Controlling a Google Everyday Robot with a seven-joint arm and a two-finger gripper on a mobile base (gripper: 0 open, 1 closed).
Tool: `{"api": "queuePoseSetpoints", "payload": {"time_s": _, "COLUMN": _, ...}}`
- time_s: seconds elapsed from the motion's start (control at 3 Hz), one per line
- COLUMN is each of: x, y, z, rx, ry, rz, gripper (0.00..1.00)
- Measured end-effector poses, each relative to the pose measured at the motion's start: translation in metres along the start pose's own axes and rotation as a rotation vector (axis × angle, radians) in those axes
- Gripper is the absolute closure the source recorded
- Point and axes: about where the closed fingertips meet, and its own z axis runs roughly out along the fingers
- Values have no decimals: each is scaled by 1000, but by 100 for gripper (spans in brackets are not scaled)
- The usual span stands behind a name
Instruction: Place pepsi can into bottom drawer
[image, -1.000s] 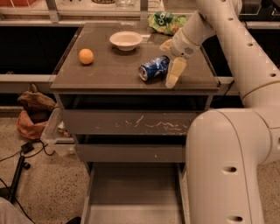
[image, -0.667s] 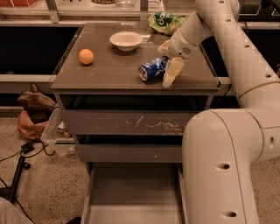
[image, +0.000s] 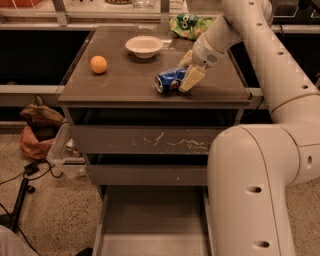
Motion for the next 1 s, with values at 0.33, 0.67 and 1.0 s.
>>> {"api": "queuePoseSetpoints", "payload": {"time_s": 0.33, "x": 2, "y": 5, "z": -9, "rx": 15, "ry": -1, "rz": 11, "gripper": 77}}
{"api": "queuePoseSetpoints", "payload": {"time_s": 0.67, "x": -2, "y": 20, "z": -54, "rx": 110, "ry": 2, "rz": 7, "gripper": 99}}
{"api": "queuePoseSetpoints", "payload": {"time_s": 1.0, "x": -17, "y": 52, "z": -133, "rx": 288, "ry": -25, "rz": 19, "gripper": 100}}
